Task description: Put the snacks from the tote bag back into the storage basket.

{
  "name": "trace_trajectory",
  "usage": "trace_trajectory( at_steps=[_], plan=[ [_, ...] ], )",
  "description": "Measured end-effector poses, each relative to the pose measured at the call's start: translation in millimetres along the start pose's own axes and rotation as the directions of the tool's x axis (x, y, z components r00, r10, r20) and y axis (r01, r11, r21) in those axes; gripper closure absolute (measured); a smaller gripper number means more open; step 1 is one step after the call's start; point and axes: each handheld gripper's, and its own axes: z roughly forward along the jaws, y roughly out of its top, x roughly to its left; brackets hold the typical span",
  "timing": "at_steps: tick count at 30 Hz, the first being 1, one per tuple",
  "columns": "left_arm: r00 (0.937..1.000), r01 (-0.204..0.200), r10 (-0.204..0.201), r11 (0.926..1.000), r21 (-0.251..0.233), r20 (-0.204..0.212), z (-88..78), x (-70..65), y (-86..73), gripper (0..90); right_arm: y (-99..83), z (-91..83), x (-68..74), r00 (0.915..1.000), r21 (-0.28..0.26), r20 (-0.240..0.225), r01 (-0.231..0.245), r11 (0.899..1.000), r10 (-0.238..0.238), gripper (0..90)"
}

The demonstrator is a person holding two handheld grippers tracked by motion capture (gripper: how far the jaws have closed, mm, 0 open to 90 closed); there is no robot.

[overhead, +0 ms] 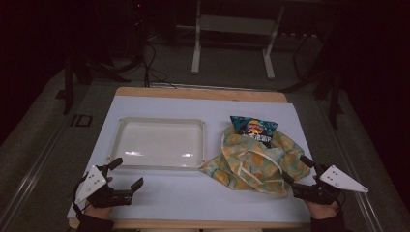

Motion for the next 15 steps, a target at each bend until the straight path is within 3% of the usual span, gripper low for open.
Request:
trace_trajectory(
  at_steps=[7, 15],
  plan=[
    [1.0, -0.003, 0.003, 1.0, 0.004, 0.002, 1.6, -0.8, 0.3, 1.3, 10.9, -1.2, -1.8, 0.9999, -0.018, 0.008, -0.015, 1.0, 0.016, 14.5],
    [0.9999, -0.01, 0.01, 1.0, 0.001, 0.004, 1.5, -2.0, 1.2, 1.3, 27.1, 5.1, -0.7, 0.9997, -0.03, 0.015, 0.022, 0.999, -0.021, 14.5]
  ],
)
